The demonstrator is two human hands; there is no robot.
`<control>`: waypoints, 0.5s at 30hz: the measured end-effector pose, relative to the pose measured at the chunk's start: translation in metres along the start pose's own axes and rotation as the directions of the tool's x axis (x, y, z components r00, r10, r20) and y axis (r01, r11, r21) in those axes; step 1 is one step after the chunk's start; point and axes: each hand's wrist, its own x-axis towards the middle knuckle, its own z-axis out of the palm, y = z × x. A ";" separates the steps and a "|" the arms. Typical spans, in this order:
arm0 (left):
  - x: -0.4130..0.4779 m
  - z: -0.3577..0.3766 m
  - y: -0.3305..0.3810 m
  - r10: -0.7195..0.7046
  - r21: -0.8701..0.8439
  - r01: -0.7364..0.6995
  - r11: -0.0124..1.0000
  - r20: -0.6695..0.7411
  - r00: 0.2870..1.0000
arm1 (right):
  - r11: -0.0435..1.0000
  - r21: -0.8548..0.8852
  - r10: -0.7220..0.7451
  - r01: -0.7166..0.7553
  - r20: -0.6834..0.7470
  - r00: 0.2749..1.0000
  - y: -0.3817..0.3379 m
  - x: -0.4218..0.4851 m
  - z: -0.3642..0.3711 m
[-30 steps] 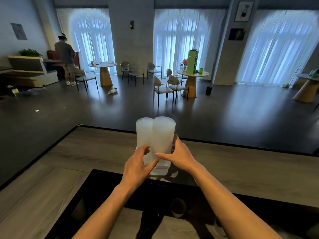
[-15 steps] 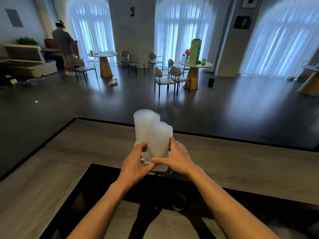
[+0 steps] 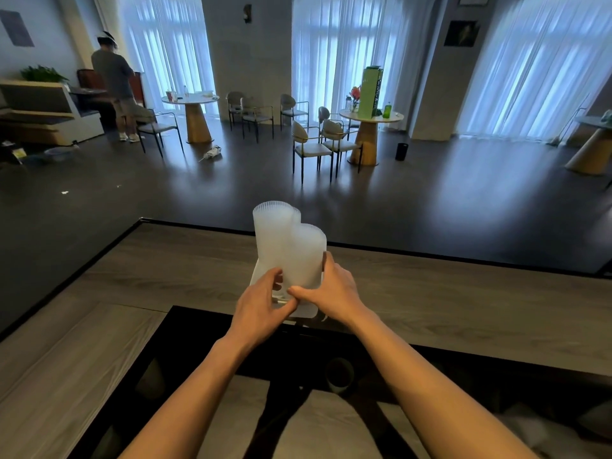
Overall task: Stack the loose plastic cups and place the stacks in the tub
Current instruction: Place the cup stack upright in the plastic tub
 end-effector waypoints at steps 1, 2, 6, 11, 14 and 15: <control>0.001 -0.001 0.000 -0.002 0.003 0.002 1.000 0.004 1.000 | 1.000 0.007 0.002 -0.002 -0.003 1.000 -0.002 -0.001 0.000; 0.000 -0.002 0.001 -0.003 0.006 0.003 1.000 0.009 1.000 | 1.000 0.015 0.005 -0.005 -0.001 1.000 -0.003 -0.002 0.000; -0.007 0.000 0.003 -0.005 -0.021 0.005 1.000 -0.010 1.000 | 0.998 0.057 0.013 -0.014 0.020 1.000 -0.004 -0.008 0.000; -0.018 0.002 0.011 0.033 0.024 -0.029 0.999 -0.186 0.982 | 0.983 0.182 0.036 -0.025 -0.058 0.998 0.007 -0.022 0.002; -0.026 0.006 0.018 0.071 0.013 -0.070 0.997 -0.189 0.979 | 0.979 0.204 0.027 0.000 -0.130 0.991 0.012 -0.034 -0.003; -0.029 0.009 0.020 0.073 -0.010 -0.075 0.997 -0.161 0.984 | 0.976 0.216 0.025 0.005 -0.138 0.990 0.014 -0.038 -0.006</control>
